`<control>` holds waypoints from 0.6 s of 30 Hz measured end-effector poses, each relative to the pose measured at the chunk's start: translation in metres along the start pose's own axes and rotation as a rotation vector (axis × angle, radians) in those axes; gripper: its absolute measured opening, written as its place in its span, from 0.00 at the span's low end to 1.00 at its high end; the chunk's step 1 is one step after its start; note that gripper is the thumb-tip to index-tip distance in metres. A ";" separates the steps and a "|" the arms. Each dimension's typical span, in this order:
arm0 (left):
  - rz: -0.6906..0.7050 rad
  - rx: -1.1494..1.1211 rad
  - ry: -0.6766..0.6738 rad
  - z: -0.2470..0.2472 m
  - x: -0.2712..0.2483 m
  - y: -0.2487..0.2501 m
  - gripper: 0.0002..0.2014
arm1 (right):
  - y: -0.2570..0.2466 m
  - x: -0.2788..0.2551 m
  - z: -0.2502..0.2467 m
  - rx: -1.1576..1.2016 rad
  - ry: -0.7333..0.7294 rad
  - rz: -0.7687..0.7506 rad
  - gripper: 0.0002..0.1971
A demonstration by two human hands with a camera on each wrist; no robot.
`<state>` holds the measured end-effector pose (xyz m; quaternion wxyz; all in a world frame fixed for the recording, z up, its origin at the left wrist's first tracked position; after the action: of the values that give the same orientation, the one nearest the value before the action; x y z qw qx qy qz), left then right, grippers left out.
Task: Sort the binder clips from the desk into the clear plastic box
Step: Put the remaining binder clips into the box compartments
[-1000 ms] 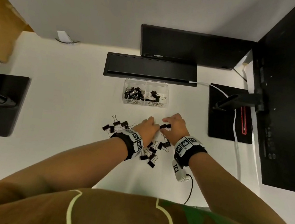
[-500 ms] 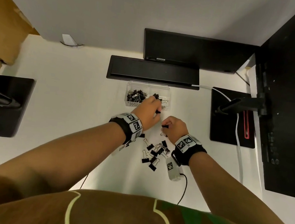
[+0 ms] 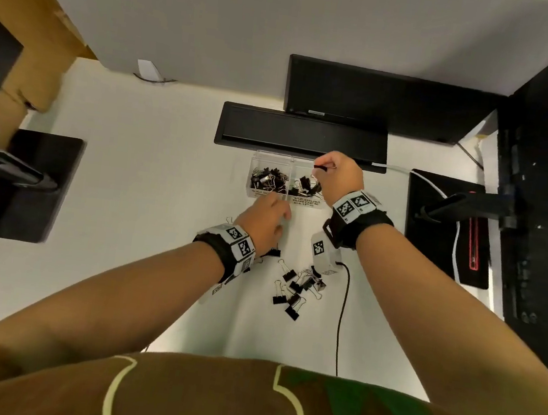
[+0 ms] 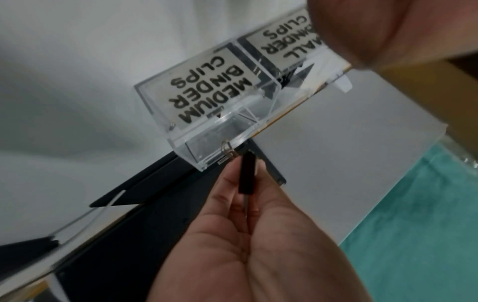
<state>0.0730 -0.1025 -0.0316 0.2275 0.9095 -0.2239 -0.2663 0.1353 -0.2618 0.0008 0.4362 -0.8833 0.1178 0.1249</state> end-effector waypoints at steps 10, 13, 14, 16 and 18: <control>0.041 0.135 -0.283 0.045 -0.025 -0.014 0.21 | 0.007 -0.038 0.017 -0.141 -0.147 -0.051 0.10; 0.052 0.182 -0.260 0.046 -0.024 -0.014 0.17 | 0.026 -0.069 0.025 -0.201 -0.302 -0.009 0.09; 0.054 0.189 -0.256 0.045 -0.024 -0.013 0.15 | 0.035 -0.079 0.029 -0.241 -0.358 0.013 0.10; 0.054 0.191 -0.260 0.044 -0.024 -0.012 0.12 | 0.054 -0.098 0.034 -0.332 -0.429 0.041 0.12; 0.055 0.190 -0.259 0.044 -0.025 -0.009 0.12 | 0.071 -0.114 0.038 -0.388 -0.451 0.052 0.17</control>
<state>0.0309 -0.0951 -0.0605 0.1168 0.8784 -0.3006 -0.3527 0.0015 -0.2618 -0.0371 0.2711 -0.8968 0.0146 0.3493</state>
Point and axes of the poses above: each hand's wrist, its own x-axis towards the middle knuckle, its own z-axis out of the palm, y = z × x, the point moved 4 cm from there along x, towards the middle knuckle, and after that the axes turned 10 degrees about -y, right-handed, at the moved point
